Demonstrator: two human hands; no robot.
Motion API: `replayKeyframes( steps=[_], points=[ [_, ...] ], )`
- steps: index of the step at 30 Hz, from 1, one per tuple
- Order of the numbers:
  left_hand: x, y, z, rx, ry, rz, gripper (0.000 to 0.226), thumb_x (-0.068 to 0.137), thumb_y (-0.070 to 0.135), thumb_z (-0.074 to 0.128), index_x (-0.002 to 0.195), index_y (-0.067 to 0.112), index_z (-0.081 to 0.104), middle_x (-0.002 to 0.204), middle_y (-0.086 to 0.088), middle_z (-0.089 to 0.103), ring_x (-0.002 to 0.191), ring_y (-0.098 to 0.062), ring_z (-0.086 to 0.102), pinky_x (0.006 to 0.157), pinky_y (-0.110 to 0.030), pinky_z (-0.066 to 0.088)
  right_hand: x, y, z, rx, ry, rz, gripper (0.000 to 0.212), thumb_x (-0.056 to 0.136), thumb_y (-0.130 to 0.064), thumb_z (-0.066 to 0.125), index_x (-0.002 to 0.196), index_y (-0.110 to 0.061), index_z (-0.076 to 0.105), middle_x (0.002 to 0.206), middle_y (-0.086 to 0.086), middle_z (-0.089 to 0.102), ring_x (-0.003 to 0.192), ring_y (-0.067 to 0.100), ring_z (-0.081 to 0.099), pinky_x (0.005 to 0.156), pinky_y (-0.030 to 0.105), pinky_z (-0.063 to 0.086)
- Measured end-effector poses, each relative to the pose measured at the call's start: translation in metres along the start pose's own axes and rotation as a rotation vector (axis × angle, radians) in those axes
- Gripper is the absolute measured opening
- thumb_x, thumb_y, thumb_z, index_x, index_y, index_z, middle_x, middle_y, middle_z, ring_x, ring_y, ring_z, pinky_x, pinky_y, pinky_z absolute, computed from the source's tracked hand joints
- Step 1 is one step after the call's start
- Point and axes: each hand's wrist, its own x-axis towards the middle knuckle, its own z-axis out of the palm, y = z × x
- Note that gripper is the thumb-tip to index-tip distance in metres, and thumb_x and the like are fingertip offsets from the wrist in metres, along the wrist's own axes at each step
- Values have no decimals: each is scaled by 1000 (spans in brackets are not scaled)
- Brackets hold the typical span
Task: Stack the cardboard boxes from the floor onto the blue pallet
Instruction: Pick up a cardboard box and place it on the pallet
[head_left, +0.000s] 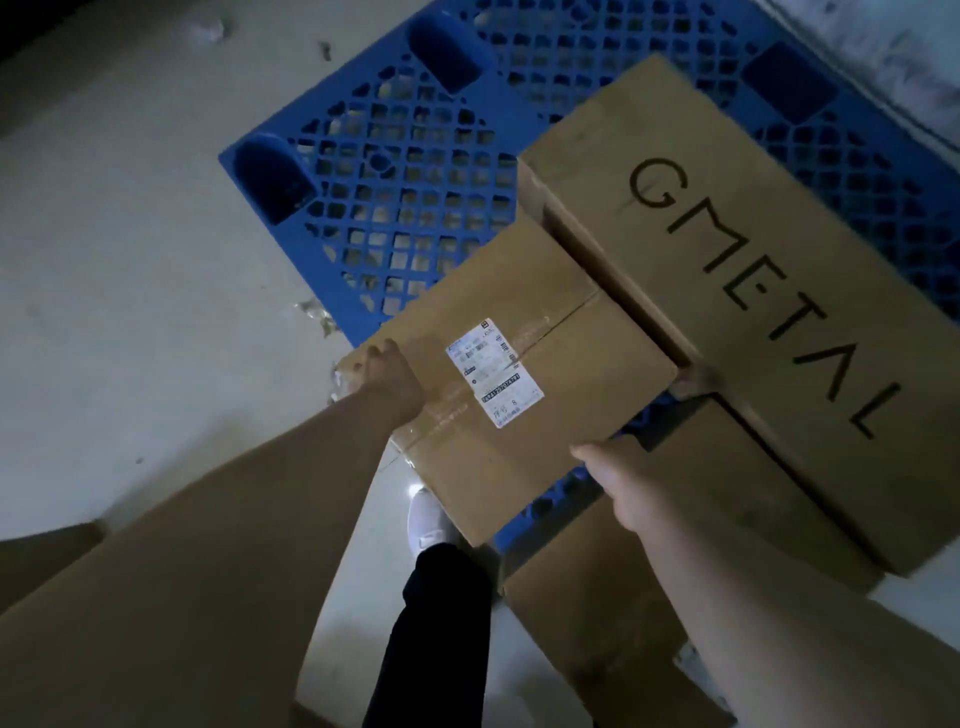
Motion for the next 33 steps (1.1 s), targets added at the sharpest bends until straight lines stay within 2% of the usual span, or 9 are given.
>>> replayKeyframes(
  steps=[5, 8, 10, 14, 20, 24, 26, 29, 33],
  points=[
    [66, -6, 13, -35, -3, 43, 78, 90, 28, 57, 152, 14, 11, 153, -11, 27, 139, -36, 27, 108, -53, 35, 35, 9, 35, 162, 42, 106, 40, 89, -10, 61, 126, 0, 49, 114, 15, 62, 110, 30, 58, 87, 36, 48],
    [78, -18, 20, -3, 18, 72, 80, 90, 44, 57, 151, 16, 14, 150, -11, 31, 136, -36, 31, 108, -53, 34, 41, 11, 47, 221, 80, 109, 36, 88, -12, 62, 117, -7, 42, 84, 0, 52, 78, 17, 52, 74, 28, 49],
    [78, -29, 20, 2, 35, 67, 76, 91, 47, 55, 149, 15, 19, 145, -14, 34, 131, -37, 34, 104, -52, 36, 41, 10, 50, 247, 78, 85, 30, 89, -9, 61, 112, -12, 41, 82, -3, 50, 75, 14, 48, 73, 27, 46],
    [63, -66, 29, -102, -47, -69, 73, 89, 48, 58, 144, 11, 27, 136, -21, 39, 124, -43, 40, 101, -49, 37, 39, -12, 55, 193, 70, -100, 33, 89, -10, 60, 118, -19, 46, 92, -4, 53, 82, 12, 49, 76, 26, 43],
    [35, -95, 60, -280, -204, -291, 90, 85, 45, 65, 145, 1, 14, 139, -25, 41, 125, -43, 45, 104, -47, 40, 49, -70, 55, 35, -3, -305, 41, 94, -13, 53, 133, -19, 43, 127, 5, 54, 97, 18, 49, 81, 29, 38],
    [16, -70, 81, -371, -400, -328, 105, 89, 45, 59, 146, -5, -13, 129, -16, 52, 103, -34, 63, 70, -39, 53, 51, -108, 44, -90, -36, -469, 57, 95, -10, 47, 148, -18, 30, 139, 4, 46, 119, 21, 48, 91, 29, 38],
    [4, -52, 88, -444, -451, -346, 92, 91, 42, 58, 144, -8, 2, 119, -16, 59, 92, -30, 67, 61, -34, 48, 50, -113, 39, -276, 14, -531, 53, 92, -13, 49, 143, -19, 37, 141, 5, 45, 127, 24, 46, 99, 32, 37],
    [-5, -32, 86, -515, -471, -252, 49, 88, 42, 61, 112, -1, 56, 100, -14, 70, 89, -28, 68, 62, -30, 46, 46, -100, 34, -475, 145, -531, 51, 98, -17, 46, 146, -10, 31, 151, 10, 34, 139, 27, 34, 111, 34, 28],
    [9, -24, 66, -669, -261, -327, 56, 70, 41, 69, 114, 8, 55, 97, -11, 68, 89, -30, 68, 75, -40, 59, 49, -73, 37, -577, 191, -339, 73, 95, -28, 53, 154, -14, 11, 159, 15, 13, 145, 37, 16, 114, 54, 24]
  ],
)
